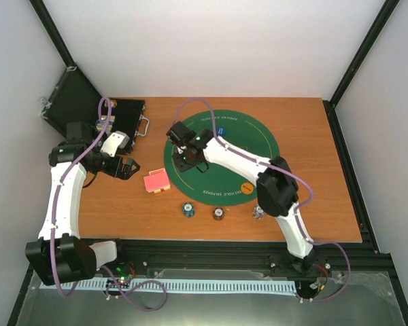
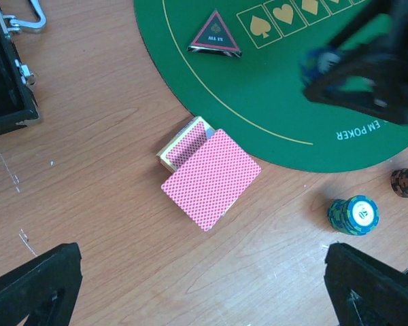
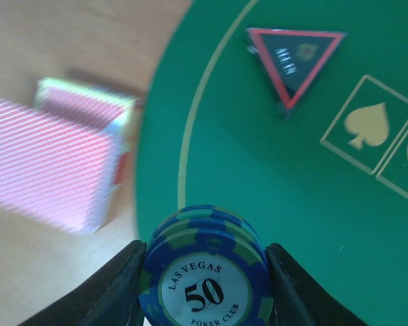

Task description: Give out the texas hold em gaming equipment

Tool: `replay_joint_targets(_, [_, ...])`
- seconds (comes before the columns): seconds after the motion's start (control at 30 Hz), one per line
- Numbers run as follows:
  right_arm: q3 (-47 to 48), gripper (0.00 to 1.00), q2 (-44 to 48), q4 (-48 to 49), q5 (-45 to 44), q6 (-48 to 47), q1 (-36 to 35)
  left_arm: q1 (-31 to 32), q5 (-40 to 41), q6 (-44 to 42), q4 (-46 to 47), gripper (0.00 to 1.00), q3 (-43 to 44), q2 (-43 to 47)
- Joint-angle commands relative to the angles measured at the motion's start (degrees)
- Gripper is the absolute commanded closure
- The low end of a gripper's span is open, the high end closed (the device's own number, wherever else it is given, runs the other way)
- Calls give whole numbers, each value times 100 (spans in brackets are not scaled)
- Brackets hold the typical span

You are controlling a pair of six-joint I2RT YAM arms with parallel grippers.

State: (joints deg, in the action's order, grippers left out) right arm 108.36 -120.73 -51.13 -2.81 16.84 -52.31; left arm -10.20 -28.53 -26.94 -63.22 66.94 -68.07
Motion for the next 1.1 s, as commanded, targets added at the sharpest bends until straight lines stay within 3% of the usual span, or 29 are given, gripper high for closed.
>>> replay_joint_targets(0.0, [709, 85, -836, -309, -44, -284, 301, -32, -249, 135, -138, 0, 347, -8])
replay_joint_targets(0.23, [1406, 85, -1668, -391, 68, -331, 525, -35, -280, 63, -182, 0, 425, -20])
replay_joint_targets(0.73, [1404, 82, -2139, -252, 161, -341, 609, -35, -320, 22, -153, 0, 419, -4])
replay_joint_targets(1.07, [1578, 43, -1995, -450, 67, -435, 617, -33, -336, 68, -125, 0, 391, -15])
